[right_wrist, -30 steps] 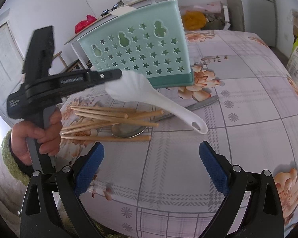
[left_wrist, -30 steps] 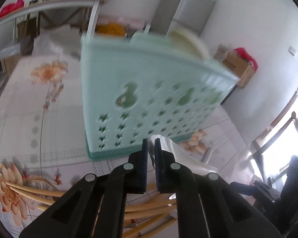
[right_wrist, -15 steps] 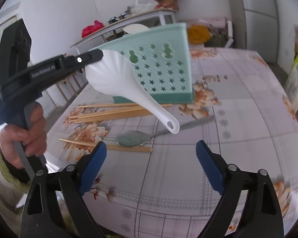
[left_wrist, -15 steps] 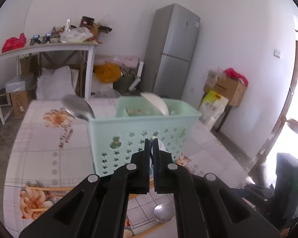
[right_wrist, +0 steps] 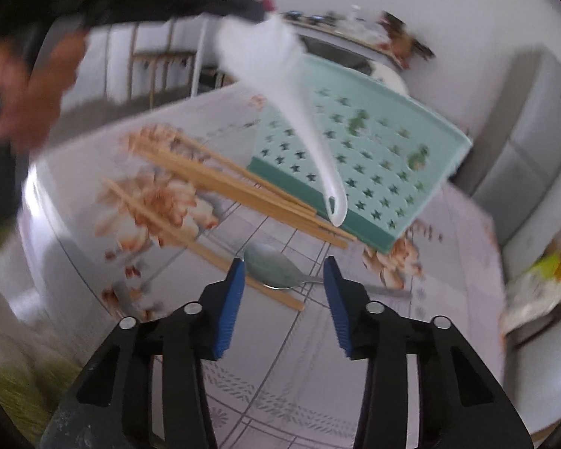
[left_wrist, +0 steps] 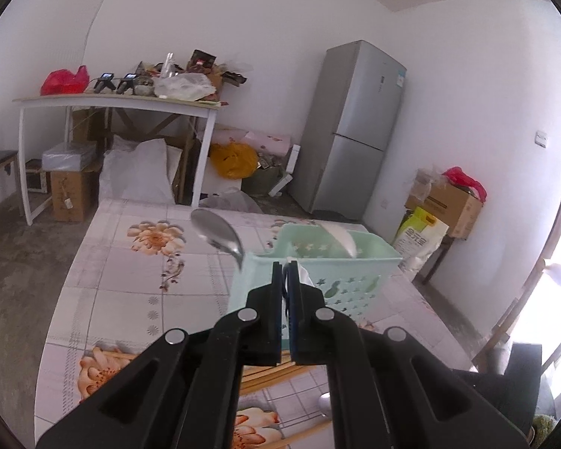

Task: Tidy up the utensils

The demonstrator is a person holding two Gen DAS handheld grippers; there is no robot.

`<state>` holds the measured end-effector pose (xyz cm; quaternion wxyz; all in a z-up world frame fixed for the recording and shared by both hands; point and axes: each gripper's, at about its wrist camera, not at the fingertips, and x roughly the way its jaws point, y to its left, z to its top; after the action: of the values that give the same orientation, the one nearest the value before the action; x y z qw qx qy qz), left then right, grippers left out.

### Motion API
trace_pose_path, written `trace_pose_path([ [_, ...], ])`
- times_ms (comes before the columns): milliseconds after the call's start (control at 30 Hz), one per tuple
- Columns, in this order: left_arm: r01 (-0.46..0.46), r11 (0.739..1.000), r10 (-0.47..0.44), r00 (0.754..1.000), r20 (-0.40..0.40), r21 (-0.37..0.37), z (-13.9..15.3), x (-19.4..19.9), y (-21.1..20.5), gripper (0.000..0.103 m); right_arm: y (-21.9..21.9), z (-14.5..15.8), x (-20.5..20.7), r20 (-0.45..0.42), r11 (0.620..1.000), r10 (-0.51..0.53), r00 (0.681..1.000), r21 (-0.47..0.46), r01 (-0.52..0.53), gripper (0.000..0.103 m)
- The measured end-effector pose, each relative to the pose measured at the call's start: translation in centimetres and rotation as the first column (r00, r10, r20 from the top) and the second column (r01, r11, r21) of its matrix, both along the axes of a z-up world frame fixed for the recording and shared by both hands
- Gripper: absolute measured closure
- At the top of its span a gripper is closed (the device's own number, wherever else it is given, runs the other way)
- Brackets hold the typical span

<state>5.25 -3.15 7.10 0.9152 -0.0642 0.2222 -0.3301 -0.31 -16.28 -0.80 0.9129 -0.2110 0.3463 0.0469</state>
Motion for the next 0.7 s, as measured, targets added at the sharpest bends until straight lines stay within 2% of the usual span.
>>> trace_pose_path([
  [67, -0.006, 1.000, 0.006, 1.000, -0.011, -0.003, -0.3, 0.2, 0.3, 0.101, 0.8, -0.7, 0.0, 0.003, 0.996, 0.017, 1.000, -0.082, -0.017, 0.069],
  [133, -0.011, 1.000, 0.011, 1.000, -0.019, -0.003, -0.5, 0.3, 0.6, 0.101, 1.3, -1.4, 0.2, -0.002, 0.988, 0.029, 1.000, -0.151, -0.029, 0.077],
  [300, -0.013, 1.000, 0.013, 0.999, -0.033, -0.001, -1.1, 0.6, 1.0, 0.101, 2.2, -2.7, 0.6, -0.028, 0.965, 0.054, 0.998, -0.257, -0.059, 0.082],
  [567, -0.021, 1.000, 0.021, 0.998, -0.056, -0.005, -1.6, 1.1, 1.4, 0.101, 3.1, -3.9, 1.0, -0.046, 0.936, 0.074, 0.996, -0.342, -0.085, 0.085],
  [700, -0.022, 1.000, 0.021, 0.998, -0.057, -0.008, -1.7, 1.1, 1.4, 0.101, 3.3, -4.1, 1.7, -0.053, 0.928, 0.066, 0.996, -0.363, -0.080, 0.090],
])
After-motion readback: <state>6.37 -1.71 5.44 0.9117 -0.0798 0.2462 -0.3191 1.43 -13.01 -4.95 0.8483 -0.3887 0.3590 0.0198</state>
